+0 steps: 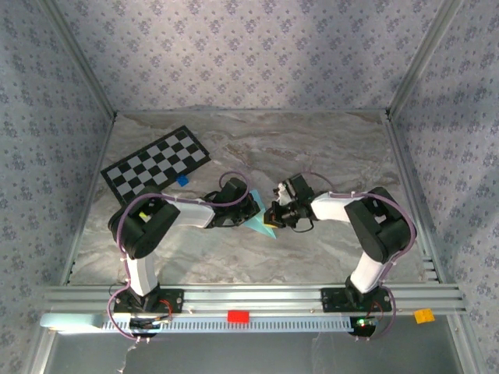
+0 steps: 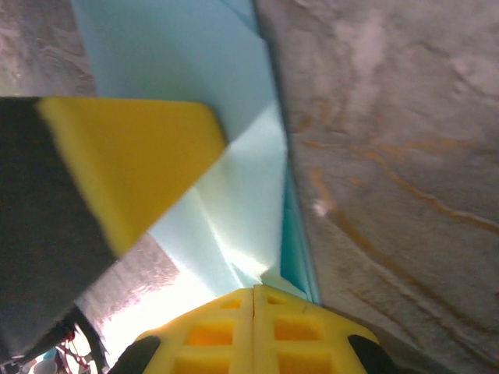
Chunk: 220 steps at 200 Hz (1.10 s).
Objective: Fold a paper plane with a square sheet of paper (pick it up from the middle)
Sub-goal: Fourth fold the wing at the center of the table.
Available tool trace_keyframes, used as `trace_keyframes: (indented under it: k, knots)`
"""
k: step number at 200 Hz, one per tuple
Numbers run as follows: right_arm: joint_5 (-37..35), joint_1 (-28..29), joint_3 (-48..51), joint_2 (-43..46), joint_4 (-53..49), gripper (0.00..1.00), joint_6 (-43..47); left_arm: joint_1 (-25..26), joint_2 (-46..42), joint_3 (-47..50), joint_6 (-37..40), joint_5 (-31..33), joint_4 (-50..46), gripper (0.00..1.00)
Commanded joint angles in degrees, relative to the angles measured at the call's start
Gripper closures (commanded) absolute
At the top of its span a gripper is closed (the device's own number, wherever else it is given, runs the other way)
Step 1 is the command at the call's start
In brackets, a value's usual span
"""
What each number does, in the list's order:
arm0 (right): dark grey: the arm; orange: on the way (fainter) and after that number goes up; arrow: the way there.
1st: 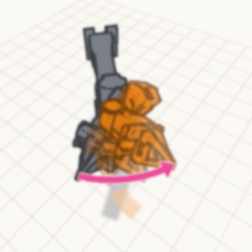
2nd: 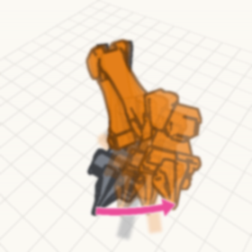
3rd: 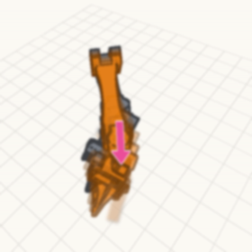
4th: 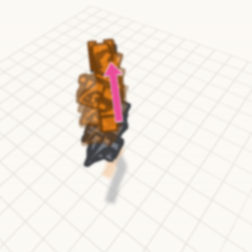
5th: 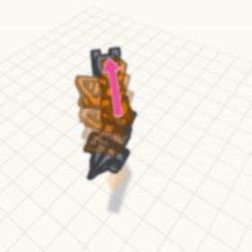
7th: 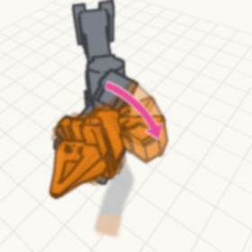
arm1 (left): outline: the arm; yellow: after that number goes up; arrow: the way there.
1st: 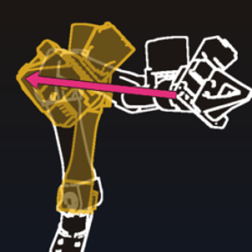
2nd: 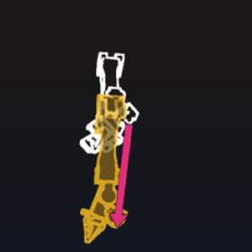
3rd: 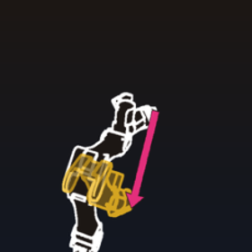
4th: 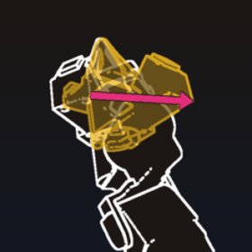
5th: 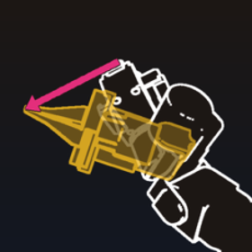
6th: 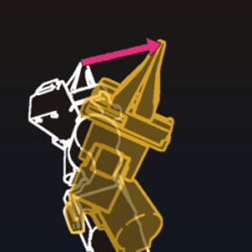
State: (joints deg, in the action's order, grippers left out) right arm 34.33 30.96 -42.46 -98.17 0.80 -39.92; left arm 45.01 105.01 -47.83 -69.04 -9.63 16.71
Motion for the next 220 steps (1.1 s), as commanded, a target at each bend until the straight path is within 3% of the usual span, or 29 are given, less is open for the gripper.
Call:
trace_keyframes:
  k: [1, 70, 145, 220]
  knots:
    - [-1.2, -0.5, 2.5, -0.7, 1.0, 0.98, -1.8, -0.3, 0.7, 0.5, 0.7, 2.4, -4.7, 1.00]
    - [-1.7, -0.9, 5.7, 0.4, 1.9, 0.99, -1.8, -0.5, -0.2, -2.5, 2.7, 2.1, -6.4, 1.00]
    - [-3.4, -0.9, 7.2, 1.1, 1.7, 1.00, -2.0, -0.3, -6.1, -6.6, 9.3, 1.8, -12.5, 0.91]
    - [-4.0, -1.1, 7.0, 0.9, 1.2, 1.00, -2.0, 1.4, -9.3, -3.9, 9.0, 2.2, -12.3, 0.94]
